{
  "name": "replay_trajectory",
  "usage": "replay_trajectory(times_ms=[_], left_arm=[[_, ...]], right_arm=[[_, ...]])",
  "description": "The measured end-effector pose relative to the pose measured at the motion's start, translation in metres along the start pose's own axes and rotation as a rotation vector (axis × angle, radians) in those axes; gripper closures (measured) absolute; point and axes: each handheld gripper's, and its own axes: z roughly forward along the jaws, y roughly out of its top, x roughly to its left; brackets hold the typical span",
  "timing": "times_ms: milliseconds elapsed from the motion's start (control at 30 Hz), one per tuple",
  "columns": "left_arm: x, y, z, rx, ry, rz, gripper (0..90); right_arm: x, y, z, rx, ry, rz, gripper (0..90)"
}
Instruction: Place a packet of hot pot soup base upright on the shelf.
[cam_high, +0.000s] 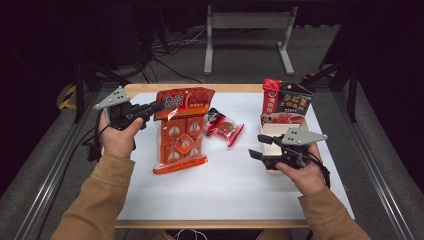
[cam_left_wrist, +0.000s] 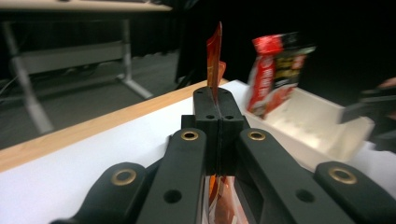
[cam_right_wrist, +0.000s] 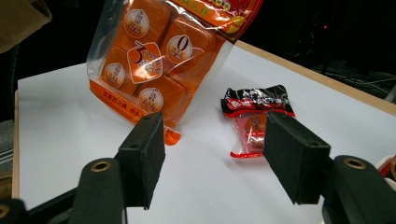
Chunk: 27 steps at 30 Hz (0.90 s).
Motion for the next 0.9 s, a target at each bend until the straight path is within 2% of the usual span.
replay_trajectory(times_ms=[100,200,267,333,500,633,700,767,900], left_arm=[[-0.016,0.006,0.000,-0.007,-0.037,0.034,90.0],[-0.023,0.008,0.001,-0.008,-0.050,0.056,90.0],[-0.033,0.011,0.000,-0.013,-0.053,0.089,90.0],[-0.041,0.013,0.000,-0.015,-0.063,0.105,90.0],[-0.061,0.020,0.001,-0.017,-0.114,0.155,90.0],[-0.072,0.025,0.003,-0.006,-0.148,0.179,90.0],[-0.082,0.027,0.004,-0.007,-0.160,0.205,90.0],[-0.085,0.028,0.004,-0.016,-0.156,0.218,90.0],[-0.096,0.032,0.006,-0.019,-0.195,0.232,90.0]], right_arm=[[0.000,0.001,0.002,0.001,0.006,0.002,39.2],[0.000,0.002,0.003,0.000,0.007,0.004,39.2],[0.000,0.003,0.004,-0.005,0.010,0.013,39.2],[0.000,0.003,0.005,-0.004,0.010,0.018,39.2],[0.000,0.005,0.005,-0.009,0.017,0.022,39.3],[0.001,0.008,0.005,-0.015,0.019,0.020,39.3],[0.001,0.009,0.006,-0.019,0.019,0.019,39.3],[0.001,0.009,0.006,-0.019,0.019,0.019,39.2],[0.001,0.009,0.006,-0.017,0.027,0.022,36.9]])
